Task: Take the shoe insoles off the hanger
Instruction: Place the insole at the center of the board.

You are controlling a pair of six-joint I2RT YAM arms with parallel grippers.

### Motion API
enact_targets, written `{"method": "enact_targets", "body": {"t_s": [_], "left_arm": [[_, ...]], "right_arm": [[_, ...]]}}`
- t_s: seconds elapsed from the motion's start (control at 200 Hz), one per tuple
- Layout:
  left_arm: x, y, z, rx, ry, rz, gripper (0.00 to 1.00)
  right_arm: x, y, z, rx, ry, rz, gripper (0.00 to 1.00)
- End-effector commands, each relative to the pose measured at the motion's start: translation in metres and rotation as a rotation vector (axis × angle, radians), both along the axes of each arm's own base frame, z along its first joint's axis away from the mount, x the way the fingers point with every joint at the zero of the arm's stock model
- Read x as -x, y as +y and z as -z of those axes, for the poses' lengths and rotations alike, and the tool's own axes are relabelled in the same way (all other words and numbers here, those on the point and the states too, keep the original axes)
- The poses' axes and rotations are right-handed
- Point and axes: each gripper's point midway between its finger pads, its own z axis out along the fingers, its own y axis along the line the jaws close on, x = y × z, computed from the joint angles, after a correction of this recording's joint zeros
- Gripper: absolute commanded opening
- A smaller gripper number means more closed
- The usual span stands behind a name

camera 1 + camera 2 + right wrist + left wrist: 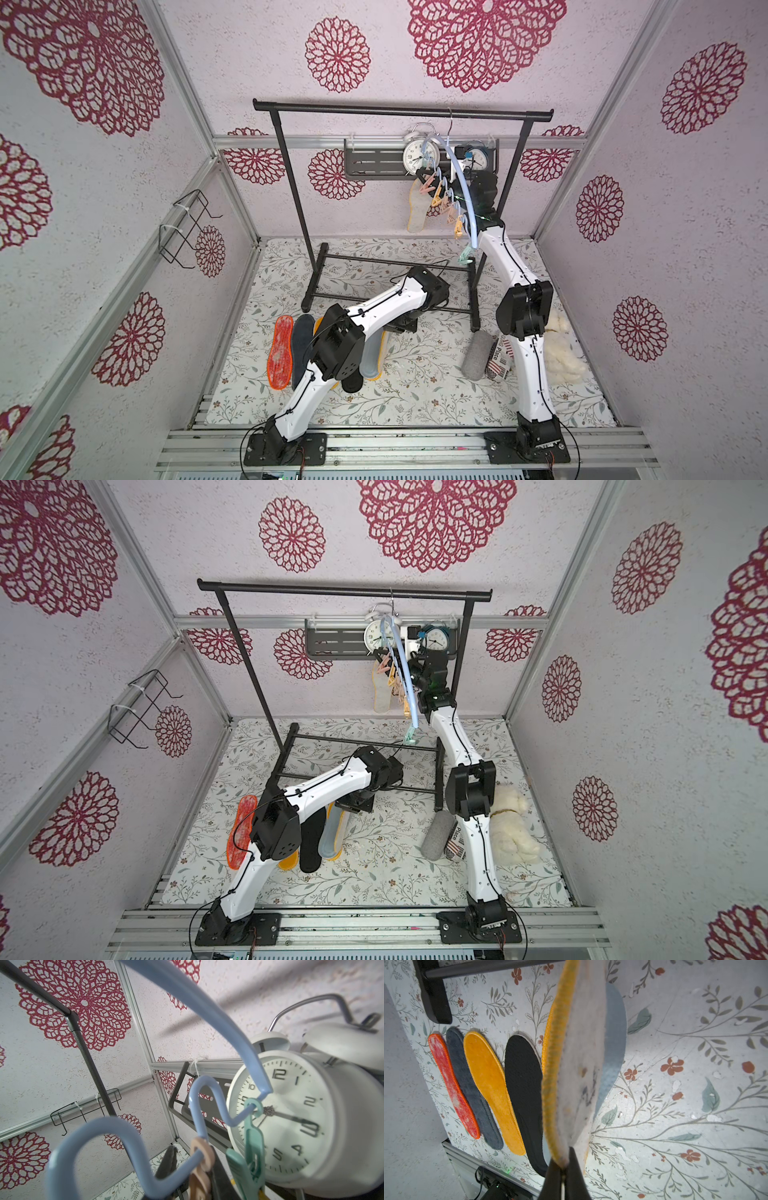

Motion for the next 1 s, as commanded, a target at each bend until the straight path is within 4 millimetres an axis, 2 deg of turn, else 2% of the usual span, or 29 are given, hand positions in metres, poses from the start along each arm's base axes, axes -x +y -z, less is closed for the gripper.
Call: {"method": "enact_targets", "body": {"t_s": [0.0, 0.07, 0.21, 0.35, 0.44, 0.5, 0.58, 0.64, 0.69, 0.731, 0.851, 0.996], "left_arm": [[0.010, 0.020, -0.006, -0.137, 0.033, 0.027, 0.00], [0.008, 0.014, 0.003, -0.136, 0.050, 0.026, 0.00], [0.005, -0.010, 0.016, -0.120, 0.041, 0.065, 0.00], [0.016, -0.021, 0.036, -0.118, 0.105, 0.087, 0.03], [0.022, -0.030, 0.035, -0.087, 0.117, 0.097, 0.21], [0.023, -0.046, 0.027, 0.002, 0.108, 0.087, 0.40], [0.024, -0.080, 0.018, 0.210, 0.106, 0.104, 0.47], [0.023, -0.094, 0.007, 0.317, 0.084, 0.103, 0.53], [0.021, -0.094, 0.002, 0.352, 0.062, 0.103, 0.57], [0.018, -0.085, -0.002, 0.345, 0.038, 0.081, 0.58], [0.019, -0.068, 0.017, 0.336, 0.060, 0.006, 0.53], [0.020, -0.101, 0.035, 0.387, 0.057, 0.009, 0.51]], "right_arm": [[0.009, -0.021, -0.037, -0.026, -0.045, 0.055, 0.06], [0.009, -0.021, -0.038, -0.027, -0.046, 0.057, 0.06], [0.009, -0.023, -0.040, -0.026, -0.050, 0.065, 0.08], [0.008, -0.025, -0.039, -0.025, -0.047, 0.065, 0.09], [0.008, -0.025, -0.039, -0.029, -0.045, 0.064, 0.11], [0.008, -0.025, -0.039, -0.029, -0.045, 0.063, 0.11], [0.007, -0.025, -0.038, -0.031, -0.044, 0.062, 0.12], [0.007, -0.026, -0.038, -0.031, -0.044, 0.063, 0.13], [0.008, -0.026, -0.039, -0.030, -0.044, 0.060, 0.13], [0.008, -0.025, -0.038, -0.029, -0.043, 0.060, 0.13], [0.009, -0.025, -0.040, -0.028, -0.046, 0.059, 0.13], [0.010, -0.028, -0.042, -0.027, -0.052, 0.066, 0.14]]}}
